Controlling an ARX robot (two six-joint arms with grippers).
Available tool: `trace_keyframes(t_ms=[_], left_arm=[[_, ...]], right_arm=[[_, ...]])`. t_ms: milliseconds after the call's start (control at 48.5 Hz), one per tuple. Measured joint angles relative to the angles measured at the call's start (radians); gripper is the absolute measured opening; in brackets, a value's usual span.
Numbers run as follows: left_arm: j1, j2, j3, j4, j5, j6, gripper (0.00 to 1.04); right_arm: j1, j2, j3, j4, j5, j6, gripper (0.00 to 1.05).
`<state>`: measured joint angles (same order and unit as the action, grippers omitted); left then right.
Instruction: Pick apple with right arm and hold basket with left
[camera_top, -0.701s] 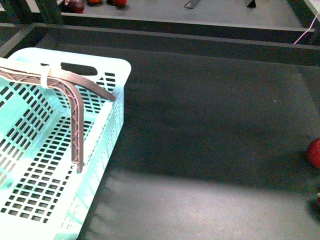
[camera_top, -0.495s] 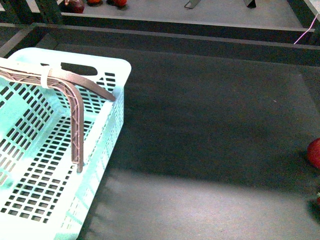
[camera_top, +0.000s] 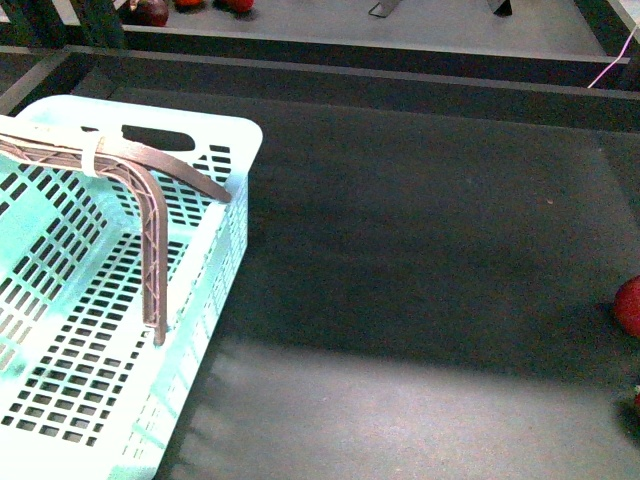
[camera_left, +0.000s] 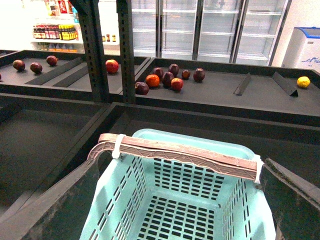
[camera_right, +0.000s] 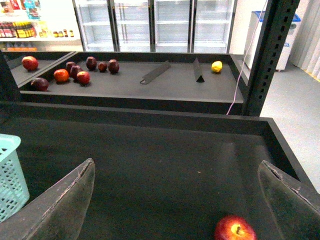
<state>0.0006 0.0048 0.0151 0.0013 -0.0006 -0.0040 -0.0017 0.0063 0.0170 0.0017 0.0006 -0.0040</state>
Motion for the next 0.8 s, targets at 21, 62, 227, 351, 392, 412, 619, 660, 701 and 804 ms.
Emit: trace_keyframes(t_ms=[21,62,227,351,392,412,619,660,701,804], left_arm=[[0.0,0.0,0.0,0.0,0.0,0.0,0.98],[0.0,0.0,0.0,0.0,0.0,0.0,0.98],[0.061,0.294,0.146,-0.273,0.258,-0.277,0.98],[0.047,0.607,0.24,-0.105,0.285,-0.534,0.98],[0.037,0.692,0.27,-0.045,0.283,-0.589,0.98],[0.034,0.725,0.282,-0.024,0.282,-0.61,0.98],[0.026,1.051,0.377,0.131,0.26,-0.82,0.98],[0.025,1.099,0.39,0.145,0.259,-0.863,0.98],[0.023,1.157,0.408,0.163,0.258,-0.906,0.98],[0.02,1.263,0.447,0.191,0.257,-0.98,0.98]], right_arm=[[0.0,0.0,0.0,0.0,0.0,0.0,0.96],[0.0,0.0,0.0,0.0,0.0,0.0,0.96],[0.0,0.0,0.0,0.0,-0.001,0.0,0.96],[0.0,0.0,0.0,0.0,0.0,0.0,0.96],[0.0,0.0,0.0,0.0,0.0,0.0,0.96],[0.0,-0.001,0.0,0.0,0.0,0.0,0.96],[0.0,-0.001,0.0,0.0,0.0,0.0,0.96],[0.0,-0.001,0.0,0.0,0.0,0.0,0.96],[0.0,-0.001,0.0,0.0,0.0,0.0,0.96],[0.0,-0.001,0.0,0.0,0.0,0.0,0.96]])
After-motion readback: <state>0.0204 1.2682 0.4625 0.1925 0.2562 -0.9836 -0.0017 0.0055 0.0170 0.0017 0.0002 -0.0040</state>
